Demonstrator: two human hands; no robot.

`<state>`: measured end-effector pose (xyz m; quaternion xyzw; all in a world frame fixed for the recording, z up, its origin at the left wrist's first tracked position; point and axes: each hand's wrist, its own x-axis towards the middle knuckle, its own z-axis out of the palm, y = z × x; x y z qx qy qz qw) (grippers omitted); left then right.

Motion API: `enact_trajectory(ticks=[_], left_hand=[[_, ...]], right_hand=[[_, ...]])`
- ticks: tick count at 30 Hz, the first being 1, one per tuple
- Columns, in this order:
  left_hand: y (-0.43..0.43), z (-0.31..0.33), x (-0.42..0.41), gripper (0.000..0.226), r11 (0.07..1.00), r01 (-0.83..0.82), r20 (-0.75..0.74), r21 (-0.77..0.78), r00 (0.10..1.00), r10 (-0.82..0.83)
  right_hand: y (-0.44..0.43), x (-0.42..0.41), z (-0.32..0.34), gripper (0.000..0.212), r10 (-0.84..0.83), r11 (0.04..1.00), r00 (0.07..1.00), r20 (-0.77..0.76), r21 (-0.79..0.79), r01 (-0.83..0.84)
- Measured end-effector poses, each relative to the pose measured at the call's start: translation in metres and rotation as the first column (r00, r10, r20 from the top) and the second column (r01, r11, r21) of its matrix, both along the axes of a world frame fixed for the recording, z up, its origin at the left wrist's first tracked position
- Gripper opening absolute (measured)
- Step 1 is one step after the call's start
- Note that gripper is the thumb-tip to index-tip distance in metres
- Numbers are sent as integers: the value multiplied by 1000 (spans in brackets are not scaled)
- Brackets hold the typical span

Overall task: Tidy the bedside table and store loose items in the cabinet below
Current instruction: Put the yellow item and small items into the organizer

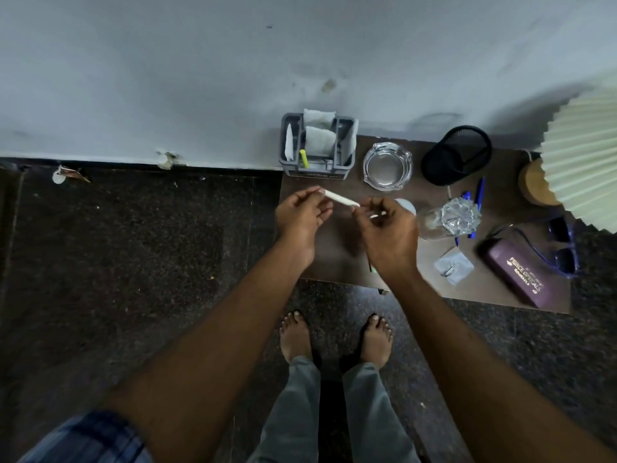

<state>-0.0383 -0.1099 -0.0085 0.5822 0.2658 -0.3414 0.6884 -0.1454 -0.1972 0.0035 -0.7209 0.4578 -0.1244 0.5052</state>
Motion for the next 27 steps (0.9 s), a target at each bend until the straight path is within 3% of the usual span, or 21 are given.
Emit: enact_trajectory(ticks=[5, 12, 27], left_hand=[[-4, 11, 19, 17, 1000, 23, 27, 13, 999, -23], [-3, 13, 33, 23, 989, 127, 55, 80, 990, -131], [25, -15, 12, 22, 974, 160, -50, 159, 987, -154]], right_hand=[[-24, 41, 19, 13, 101, 984, 995, 27, -147, -96], [-42, 83, 36, 15, 273, 895, 959, -71, -346, -281], [-40, 112, 18, 15, 473, 734, 838, -273, -403, -546]])
